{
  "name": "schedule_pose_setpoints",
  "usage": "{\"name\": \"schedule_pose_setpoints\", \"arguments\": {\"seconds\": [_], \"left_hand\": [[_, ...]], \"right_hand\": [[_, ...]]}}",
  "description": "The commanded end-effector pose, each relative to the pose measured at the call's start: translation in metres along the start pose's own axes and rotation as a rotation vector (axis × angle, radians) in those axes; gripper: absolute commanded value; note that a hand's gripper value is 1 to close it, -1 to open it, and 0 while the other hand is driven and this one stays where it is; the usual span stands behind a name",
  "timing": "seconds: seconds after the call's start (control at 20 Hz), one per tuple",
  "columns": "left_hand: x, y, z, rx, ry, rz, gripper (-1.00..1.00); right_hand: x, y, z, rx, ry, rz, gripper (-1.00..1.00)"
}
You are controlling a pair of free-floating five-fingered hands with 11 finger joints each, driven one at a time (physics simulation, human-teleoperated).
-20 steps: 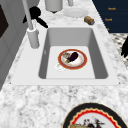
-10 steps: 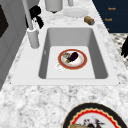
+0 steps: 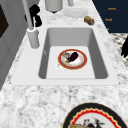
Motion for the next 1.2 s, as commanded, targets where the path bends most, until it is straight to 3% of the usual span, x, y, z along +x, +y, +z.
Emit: {"name": "schedule_pose_setpoints", "arguments": {"seconds": [0.0,0.05,0.25,1.15], "left_hand": [[0.0,0.0,0.0,0.0,0.0,0.0,0.0],[0.0,0.0,0.0,0.0,0.0,0.0,0.0],[0.0,0.0,0.0,0.0,0.0,0.0,0.0],[0.0,0.0,0.0,0.0,0.0,0.0,0.0]], "right_hand": [[0.018,0.0,0.004,0.023,-0.021,-0.001,1.0],[0.022,0.001,0.006,0.0,-0.024,0.021,1.0],[0.032,0.007,0.006,-0.045,0.052,0.025,1.0],[0.054,0.005,0.007,-0.069,0.239,0.037,1.0]]}}
